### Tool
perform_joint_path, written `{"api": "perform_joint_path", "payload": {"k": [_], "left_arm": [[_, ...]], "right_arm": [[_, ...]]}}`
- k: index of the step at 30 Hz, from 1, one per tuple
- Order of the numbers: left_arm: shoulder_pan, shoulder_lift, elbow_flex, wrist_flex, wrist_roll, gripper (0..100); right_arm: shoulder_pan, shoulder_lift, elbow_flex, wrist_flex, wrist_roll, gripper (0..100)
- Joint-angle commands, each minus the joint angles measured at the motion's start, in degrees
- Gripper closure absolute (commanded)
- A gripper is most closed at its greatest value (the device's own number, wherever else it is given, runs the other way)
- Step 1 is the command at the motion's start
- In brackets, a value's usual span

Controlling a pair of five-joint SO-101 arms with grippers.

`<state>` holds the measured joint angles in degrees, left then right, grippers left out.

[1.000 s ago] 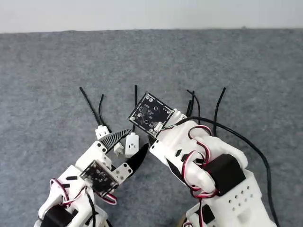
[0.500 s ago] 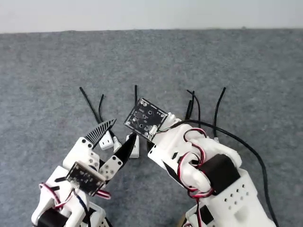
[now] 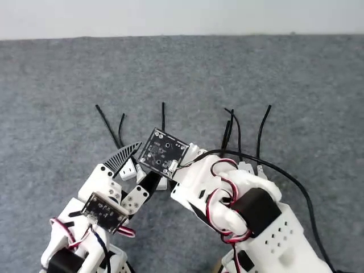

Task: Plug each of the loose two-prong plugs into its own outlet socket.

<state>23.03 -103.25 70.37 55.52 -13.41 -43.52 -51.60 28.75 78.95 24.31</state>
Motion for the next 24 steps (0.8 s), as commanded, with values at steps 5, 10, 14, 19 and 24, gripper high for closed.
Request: {"api": "perform_joint_path", "payload": {"k": [5, 10, 14, 19, 24], "left_arm": [[-4.9, -1.1, 0.9, -2.8, 0.3, 82], [-6.1, -1.1, 6.0, -6.7, 0.3, 82], [-6.1, -1.1, 6.9, -6.9, 0.3, 82], [-6.1, -1.1, 8.0, -6.9, 0.3, 82], [-5.8, -1.1, 10.8, -7.1, 0.4, 82]], "right_arm": [[-1.1, -1.6, -0.9, 0.3, 0.8, 98.9], [-1.1, -1.6, -1.1, 0.3, 0.8, 98.9], [-1.1, -1.6, -1.6, 1.0, 0.8, 98.9], [-1.1, -1.6, -2.3, 1.5, 0.5, 98.9], [-1.1, -1.6, -2.4, 1.6, 0.5, 98.9]]}}
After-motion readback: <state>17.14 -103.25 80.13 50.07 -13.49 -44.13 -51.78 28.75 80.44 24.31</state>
